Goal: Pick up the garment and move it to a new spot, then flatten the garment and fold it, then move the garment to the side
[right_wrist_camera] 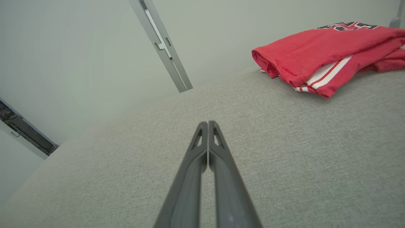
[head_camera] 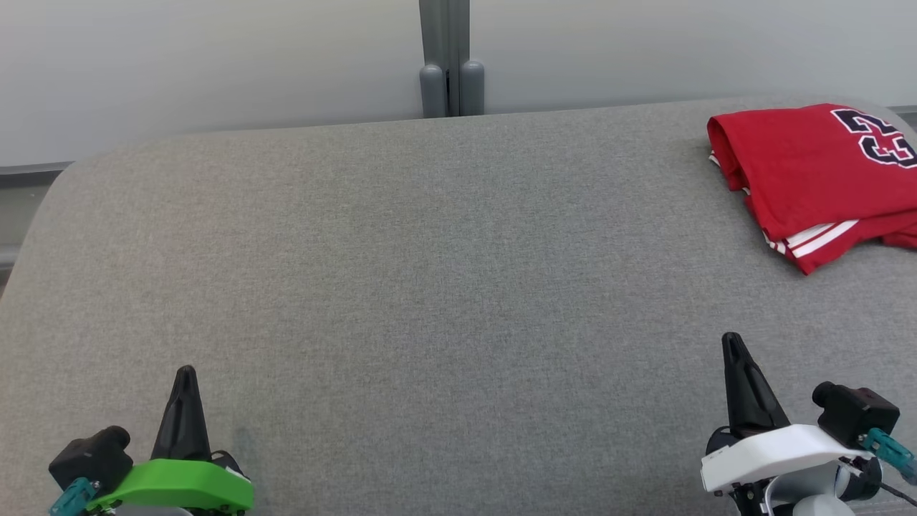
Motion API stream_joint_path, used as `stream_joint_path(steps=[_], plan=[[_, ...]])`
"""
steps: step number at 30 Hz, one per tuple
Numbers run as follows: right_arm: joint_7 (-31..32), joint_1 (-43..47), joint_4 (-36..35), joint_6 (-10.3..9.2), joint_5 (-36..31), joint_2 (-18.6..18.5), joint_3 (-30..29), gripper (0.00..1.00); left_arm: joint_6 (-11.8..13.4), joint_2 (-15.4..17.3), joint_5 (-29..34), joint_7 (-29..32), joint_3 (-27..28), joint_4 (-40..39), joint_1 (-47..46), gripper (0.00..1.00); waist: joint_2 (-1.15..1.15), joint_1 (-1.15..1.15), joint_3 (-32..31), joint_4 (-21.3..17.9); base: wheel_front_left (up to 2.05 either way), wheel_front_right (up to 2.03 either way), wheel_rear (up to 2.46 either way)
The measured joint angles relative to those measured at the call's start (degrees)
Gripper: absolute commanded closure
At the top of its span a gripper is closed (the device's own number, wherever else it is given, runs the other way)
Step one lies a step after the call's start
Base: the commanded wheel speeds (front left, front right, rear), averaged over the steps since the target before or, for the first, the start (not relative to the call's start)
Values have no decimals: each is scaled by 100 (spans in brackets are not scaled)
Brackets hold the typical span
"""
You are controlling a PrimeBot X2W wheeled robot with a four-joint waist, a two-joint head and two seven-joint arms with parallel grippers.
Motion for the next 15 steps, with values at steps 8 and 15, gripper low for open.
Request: stream_joint_path(steps=[8, 15], plan=[[169, -62, 47, -1, 809, -30, -36, 100, 0, -2, -788, 203, 8, -31, -16, 100, 0, 0, -16, -14, 0, 0, 0], [307, -142, 96, -1, 1457, -49, -71, 100, 0, -4, -1388, 364, 15, -59, -29, 100, 0, 0, -30, -27, 0, 0, 0]])
